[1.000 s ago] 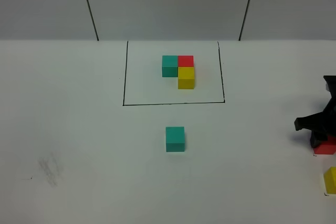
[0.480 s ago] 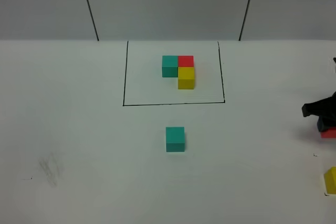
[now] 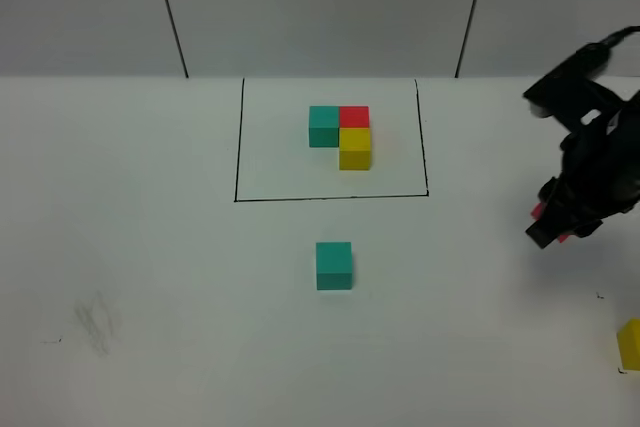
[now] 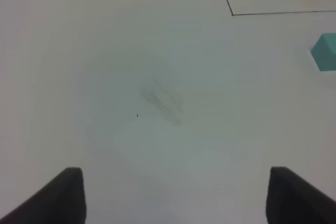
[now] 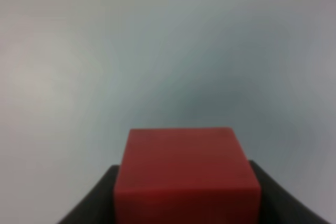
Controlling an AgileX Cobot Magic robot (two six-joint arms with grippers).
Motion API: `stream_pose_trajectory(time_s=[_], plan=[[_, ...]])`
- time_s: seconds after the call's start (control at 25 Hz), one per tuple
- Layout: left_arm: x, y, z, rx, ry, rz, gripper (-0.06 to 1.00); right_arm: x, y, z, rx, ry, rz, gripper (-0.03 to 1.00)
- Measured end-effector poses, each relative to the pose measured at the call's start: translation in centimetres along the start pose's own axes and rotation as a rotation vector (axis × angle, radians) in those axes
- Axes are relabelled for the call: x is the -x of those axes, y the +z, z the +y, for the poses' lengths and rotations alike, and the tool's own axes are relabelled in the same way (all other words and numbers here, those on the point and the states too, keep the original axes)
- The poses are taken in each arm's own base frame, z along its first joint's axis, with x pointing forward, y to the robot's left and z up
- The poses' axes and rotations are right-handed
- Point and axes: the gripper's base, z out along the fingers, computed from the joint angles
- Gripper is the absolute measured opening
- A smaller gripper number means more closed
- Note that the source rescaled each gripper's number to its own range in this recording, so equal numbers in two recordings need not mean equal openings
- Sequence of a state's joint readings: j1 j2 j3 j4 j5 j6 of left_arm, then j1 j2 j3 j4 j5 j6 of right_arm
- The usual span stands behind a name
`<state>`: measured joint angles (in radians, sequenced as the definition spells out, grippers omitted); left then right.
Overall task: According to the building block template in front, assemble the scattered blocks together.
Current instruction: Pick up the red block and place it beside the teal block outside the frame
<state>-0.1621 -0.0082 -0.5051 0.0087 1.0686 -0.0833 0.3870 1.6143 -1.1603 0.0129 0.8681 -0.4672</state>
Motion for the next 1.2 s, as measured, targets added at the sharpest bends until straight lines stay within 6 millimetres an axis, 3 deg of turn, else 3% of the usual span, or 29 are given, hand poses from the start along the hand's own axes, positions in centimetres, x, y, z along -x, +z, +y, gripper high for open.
stream_pose_trajectory(time_s=[0.28, 0.48, 0.76, 1.04, 1.2], plan=[[0.0, 0.0, 0.0, 0.0, 0.0, 0.0, 0.53, 3.1, -0.7, 5.8, 0.091, -0.43, -0.049, 0.01], [0.0, 0.0, 0.0, -0.001, 0.0, 0.0, 0.53, 5.3, 0.9, 9.2, 0.198, -0.612, 0.007, 0.01], [0.0, 0.0, 0.0, -0.001, 0.0, 0.0, 0.53, 8.5, 3.1, 9.7, 0.218, -0.617, 0.04, 0.01], [0.0, 0.0, 0.0, -0.001, 0.0, 0.0, 0.53, 9.4, 6.6, 11.3, 0.16, -0.712, 0.071, 0.01], [0.0, 0.0, 0.0, -0.001, 0.0, 0.0, 0.53, 9.6, 7.3, 11.7, 0.151, -0.761, 0.065, 0.01]])
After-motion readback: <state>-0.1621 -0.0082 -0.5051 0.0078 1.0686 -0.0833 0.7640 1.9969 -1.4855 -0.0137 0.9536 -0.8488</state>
